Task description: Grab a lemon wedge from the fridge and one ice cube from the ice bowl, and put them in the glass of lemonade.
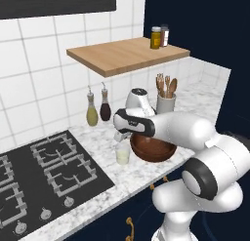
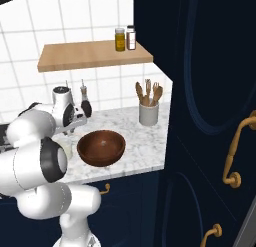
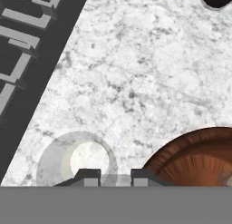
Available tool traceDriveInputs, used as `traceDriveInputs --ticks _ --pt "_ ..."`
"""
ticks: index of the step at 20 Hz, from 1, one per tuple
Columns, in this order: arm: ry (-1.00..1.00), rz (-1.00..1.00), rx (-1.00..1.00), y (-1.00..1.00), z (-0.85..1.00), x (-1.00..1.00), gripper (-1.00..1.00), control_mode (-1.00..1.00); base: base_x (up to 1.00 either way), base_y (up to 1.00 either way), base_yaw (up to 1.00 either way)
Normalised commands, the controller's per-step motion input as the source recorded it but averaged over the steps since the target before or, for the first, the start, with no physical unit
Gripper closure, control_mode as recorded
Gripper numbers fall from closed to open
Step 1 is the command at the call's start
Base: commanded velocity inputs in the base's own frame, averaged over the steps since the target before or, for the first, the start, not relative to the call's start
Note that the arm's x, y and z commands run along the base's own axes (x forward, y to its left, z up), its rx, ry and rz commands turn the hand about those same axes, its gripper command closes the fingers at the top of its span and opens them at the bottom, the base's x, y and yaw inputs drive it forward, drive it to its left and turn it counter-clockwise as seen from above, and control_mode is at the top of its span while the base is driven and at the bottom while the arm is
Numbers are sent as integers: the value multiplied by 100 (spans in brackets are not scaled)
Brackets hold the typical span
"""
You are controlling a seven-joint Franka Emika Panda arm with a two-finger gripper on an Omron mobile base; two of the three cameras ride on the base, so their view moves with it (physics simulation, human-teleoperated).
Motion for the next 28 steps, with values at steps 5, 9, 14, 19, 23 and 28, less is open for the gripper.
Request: traceDriveInputs --ticks 5,9,14,19,23,28 --pt "0 0 0 7 -4 0 100 -100 0 0 0" --pt "0 0 0 5 0 0 100 -100 0 0 0" --pt "0 0 0 2 0 0 100 -100 0 0 0" --pt "0 0 0 1 0 -13 100 -100 0 0 0" --pt "0 1 0 27 0 -17 100 -100 0 0 0" --pt "2 0 0 4 -12 0 100 -100 0 0 0"
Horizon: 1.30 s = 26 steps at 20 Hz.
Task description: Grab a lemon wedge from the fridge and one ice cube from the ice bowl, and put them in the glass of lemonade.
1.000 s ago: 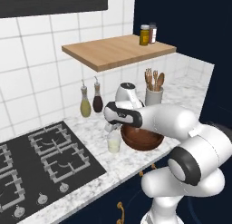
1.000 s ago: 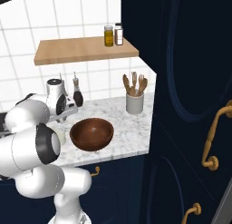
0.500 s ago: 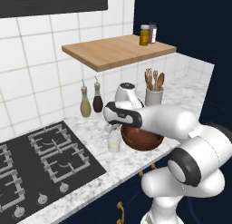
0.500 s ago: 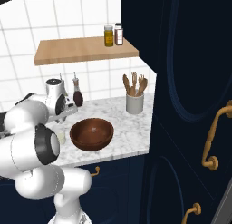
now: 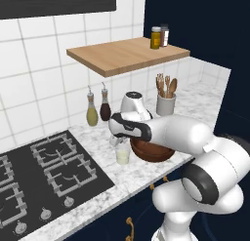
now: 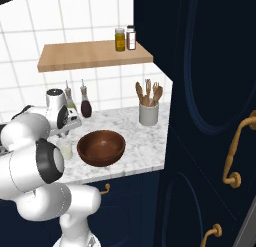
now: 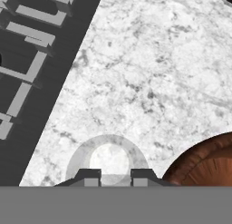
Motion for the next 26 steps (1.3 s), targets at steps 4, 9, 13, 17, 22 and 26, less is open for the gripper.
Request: traceDriveInputs --ticks 4,9,13,17,22,26 --pt "0 0 0 0 -35 -3 100 -100 0 0 0" --pt "0 1 0 14 0 -24 100 -100 0 0 0" --pt "0 0 0 1 0 -8 100 -100 0 0 0" --pt "0 0 3 -18 0 0 100 -100 0 0 0" --pt "1 0 1 -2 0 6 100 -100 0 0 0" --pt "1 0 0 0 0 8 100 -100 0 0 0"
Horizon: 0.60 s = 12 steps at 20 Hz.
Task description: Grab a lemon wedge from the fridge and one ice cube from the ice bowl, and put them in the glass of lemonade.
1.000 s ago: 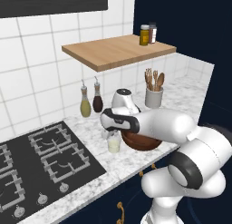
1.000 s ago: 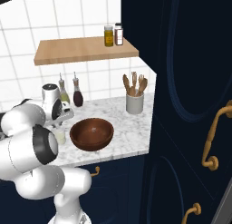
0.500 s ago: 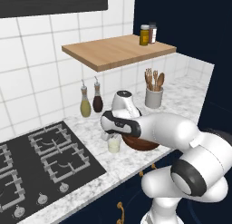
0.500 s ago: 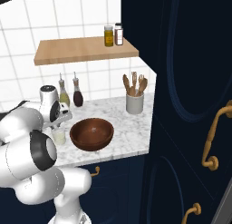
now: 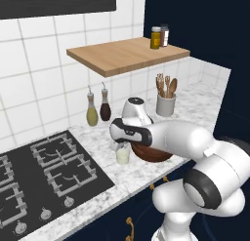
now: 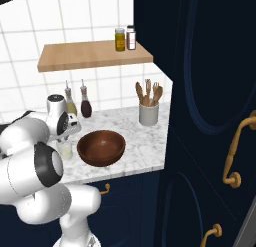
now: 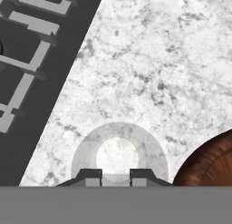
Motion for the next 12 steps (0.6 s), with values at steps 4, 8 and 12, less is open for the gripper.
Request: traceDriveInputs --ticks 4,8,12 --pt "0 0 0 0 0 0 -100 -100 0 0 0" --pt "0 0 0 0 0 0 -100 -100 0 0 0" --pt "0 0 0 0 0 0 -100 -100 0 0 0"
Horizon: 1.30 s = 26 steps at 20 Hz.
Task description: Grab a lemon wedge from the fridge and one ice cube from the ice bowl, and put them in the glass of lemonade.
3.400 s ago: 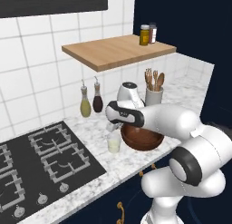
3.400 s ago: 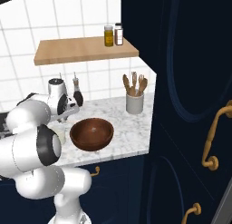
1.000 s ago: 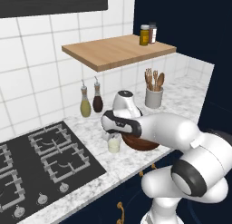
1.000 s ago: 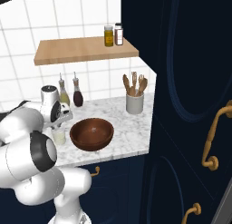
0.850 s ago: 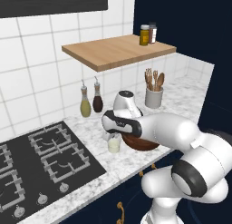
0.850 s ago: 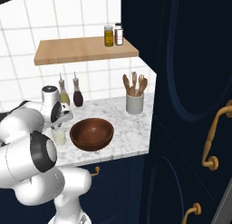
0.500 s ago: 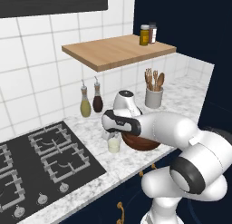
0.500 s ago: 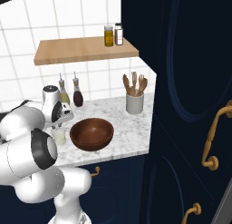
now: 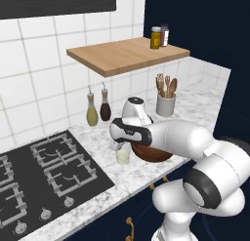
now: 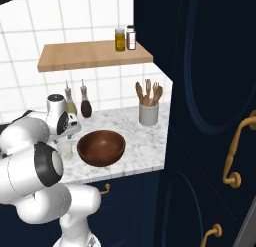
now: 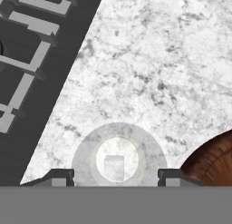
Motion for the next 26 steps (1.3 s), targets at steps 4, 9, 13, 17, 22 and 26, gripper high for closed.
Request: traceDriveInputs --ticks 4,9,13,17,22,26 --pt "0 0 0 0 0 0 -100 -100 0 0 0" --pt "-1 0 0 0 0 -7 -100 -100 0 0 0" --pt "-2 0 0 0 0 -7 -100 -100 0 0 0" --pt "-5 0 3 -9 0 -13 -100 -100 0 0 0" --pt "-6 -7 15 -49 3 -31 -100 -100 0 0 0" --pt "1 -12 9 -71 18 -16 -100 -100 0 0 0"
